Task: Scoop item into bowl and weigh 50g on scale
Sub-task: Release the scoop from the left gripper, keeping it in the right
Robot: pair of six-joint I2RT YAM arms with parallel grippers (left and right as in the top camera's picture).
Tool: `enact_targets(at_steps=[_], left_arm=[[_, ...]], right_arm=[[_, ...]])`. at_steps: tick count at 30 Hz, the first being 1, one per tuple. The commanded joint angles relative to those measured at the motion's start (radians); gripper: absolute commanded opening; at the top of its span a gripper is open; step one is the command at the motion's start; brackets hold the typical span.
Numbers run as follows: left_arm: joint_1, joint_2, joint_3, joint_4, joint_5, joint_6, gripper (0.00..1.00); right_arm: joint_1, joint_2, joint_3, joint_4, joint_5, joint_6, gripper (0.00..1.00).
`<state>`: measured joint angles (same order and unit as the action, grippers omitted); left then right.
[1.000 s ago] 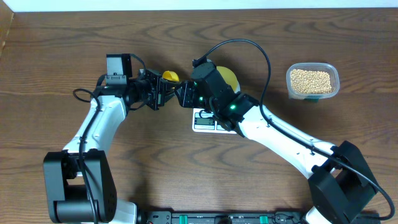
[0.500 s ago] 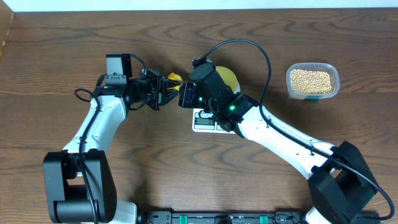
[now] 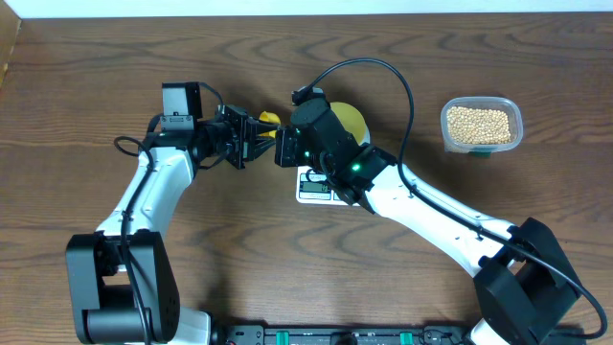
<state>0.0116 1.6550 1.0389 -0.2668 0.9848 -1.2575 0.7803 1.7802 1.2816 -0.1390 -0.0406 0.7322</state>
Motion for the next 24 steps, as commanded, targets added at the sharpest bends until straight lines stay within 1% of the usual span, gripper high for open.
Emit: enact_targets(at_steps=[1, 2, 3, 5, 7, 10, 12, 16, 21, 22, 23, 24], left_arm=[[0.0, -0.004, 0.005, -0.008, 0.016, 0.003, 0.24], [0.0, -0.004, 0.005, -0.008, 0.016, 0.003, 0.27], [0.0, -0.004, 0.005, -0.008, 0.016, 0.003, 0.28], [0.0, -0.004, 0.005, -0.008, 0.01, 0.003, 0.32], [0.0, -0.004, 0.005, -0.008, -0.035, 0.003, 0.33], [0.0, -0.004, 0.005, -0.008, -0.141, 0.003, 0.33], [0.0, -0.004, 0.005, -0.008, -0.165, 0.003, 0.33], [0.0, -0.004, 0.005, -0.008, -0.172, 0.003, 0.34], [0.0, -0.004, 0.005, -0.008, -0.187, 0.003, 0.36], [0.0, -0.004, 0.005, -0.008, -0.212, 0.003, 0.38], [0.0, -0.004, 0.005, -0.008, -0.241, 0.003, 0.45], [0.0, -0.004, 0.005, -0.008, -0.269, 0.003, 0.49]], right_arm=[[0.0, 0.006, 0.006, 0.031, 0.02, -0.146, 0.01], [-0.002, 0.005, 0.007, 0.048, 0.006, -0.206, 0.01], [-0.004, 0.004, 0.009, 0.055, -0.002, -0.228, 0.01], [-0.013, 0.0, 0.024, 0.05, -0.012, -0.254, 0.01], [-0.03, -0.002, 0.047, 0.032, -0.036, -0.267, 0.01], [-0.071, -0.002, 0.096, -0.021, -0.113, -0.279, 0.01], [-0.088, -0.002, 0.112, -0.036, -0.146, -0.29, 0.01], [-0.149, -0.002, 0.162, -0.099, -0.217, -0.293, 0.01], [-0.192, -0.002, 0.211, -0.187, -0.232, -0.325, 0.01], [-0.201, -0.002, 0.233, -0.216, -0.232, -0.344, 0.01], [-0.212, -0.002, 0.257, -0.244, -0.231, -0.358, 0.01], [-0.225, -0.002, 0.283, -0.272, -0.23, -0.369, 0.01]])
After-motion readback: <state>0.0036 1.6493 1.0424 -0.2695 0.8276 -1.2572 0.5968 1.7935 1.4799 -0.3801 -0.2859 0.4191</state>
